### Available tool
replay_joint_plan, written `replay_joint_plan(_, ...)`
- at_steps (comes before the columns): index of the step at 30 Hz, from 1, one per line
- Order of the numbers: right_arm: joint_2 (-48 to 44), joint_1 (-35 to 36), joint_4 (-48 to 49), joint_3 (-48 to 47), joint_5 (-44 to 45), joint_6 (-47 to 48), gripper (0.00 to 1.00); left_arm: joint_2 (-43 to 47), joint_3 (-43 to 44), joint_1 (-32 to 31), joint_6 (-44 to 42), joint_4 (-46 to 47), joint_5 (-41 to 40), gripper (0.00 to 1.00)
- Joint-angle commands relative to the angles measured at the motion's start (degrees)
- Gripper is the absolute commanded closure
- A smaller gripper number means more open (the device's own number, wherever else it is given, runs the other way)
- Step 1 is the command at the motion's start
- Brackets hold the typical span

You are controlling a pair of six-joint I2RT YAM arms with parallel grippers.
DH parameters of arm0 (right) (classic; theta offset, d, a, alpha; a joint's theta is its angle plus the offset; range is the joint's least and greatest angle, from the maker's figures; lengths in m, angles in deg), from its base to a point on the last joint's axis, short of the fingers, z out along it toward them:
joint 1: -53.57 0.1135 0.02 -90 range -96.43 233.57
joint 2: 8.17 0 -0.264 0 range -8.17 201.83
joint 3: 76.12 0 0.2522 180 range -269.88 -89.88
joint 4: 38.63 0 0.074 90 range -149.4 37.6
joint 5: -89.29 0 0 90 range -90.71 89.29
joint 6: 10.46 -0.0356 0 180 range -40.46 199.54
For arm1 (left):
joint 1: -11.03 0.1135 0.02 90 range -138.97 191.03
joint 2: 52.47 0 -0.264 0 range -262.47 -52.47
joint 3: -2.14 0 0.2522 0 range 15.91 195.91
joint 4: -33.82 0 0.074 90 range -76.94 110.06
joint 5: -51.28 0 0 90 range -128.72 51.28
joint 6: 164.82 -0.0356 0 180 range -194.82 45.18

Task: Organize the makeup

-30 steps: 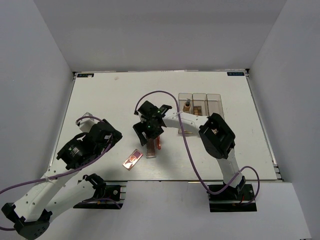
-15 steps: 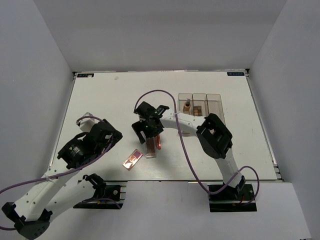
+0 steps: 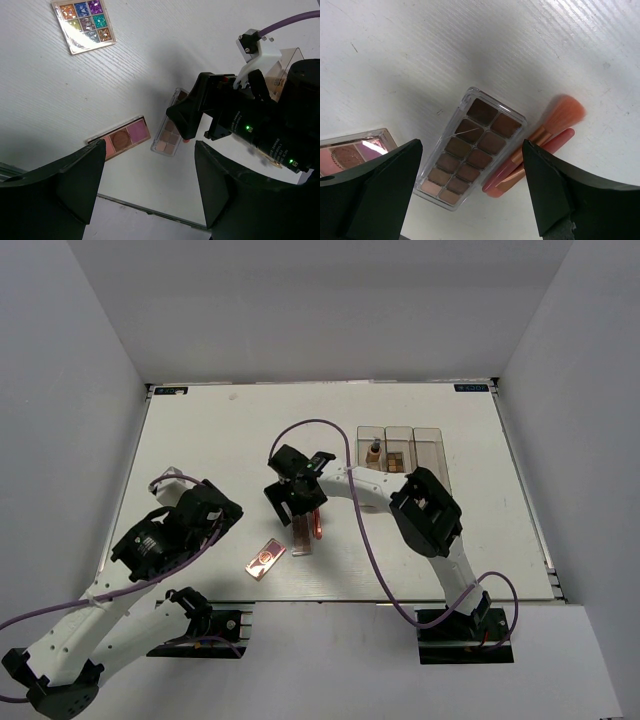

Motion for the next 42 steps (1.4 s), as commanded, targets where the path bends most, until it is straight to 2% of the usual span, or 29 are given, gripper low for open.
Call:
replay_joint_plan(1, 0.5, 0.4, -0.6, -1.2, 1.1, -1.1, 0.14, 0.3, 0.4, 0.2, 0.9, -0.7, -1.6, 0.19)
replay_joint_plan(10, 3.4, 0.5, -1.1, -2.3, 1.3, -1.3, 0.15, 0.3, 0.4, 0.2, 0.9, -1.0, -1.6, 0.19)
replay_joint_plan(21, 5.5, 3.9, -0.6, -3.7, 6.2, 2.1, 0.18, -0.2, 0.5, 0.2, 0.8, -1.1, -1.9, 0.18)
replay_joint_plan(30, 5.9, 5.8, -0.8, -1.3, 10.0, 4.7, 0.19, 0.7, -0.7, 0.2, 1.2, -0.5, -1.7, 0.18)
replay_joint_plan(33, 5.8, 5.7, -0.4, -0.3, 10.2, 5.2, 0.24, 1.3, -1.3, 0.2, 1.4, -0.4, -1.7, 0.18)
replay_joint_plan(37, 5.6, 5.6, 0.2, -0.4, 8.3, 5.9, 0.37, 1.5, -1.4, 0.2, 1.5, -0.4, -1.6, 0.18)
replay_joint_plan(42, 5.6, 5.1, 0.7, -1.4, 4.8, 6.9, 0.47, 2.1, -1.3, 0.2, 1.6, -0.9, -1.7, 0.18)
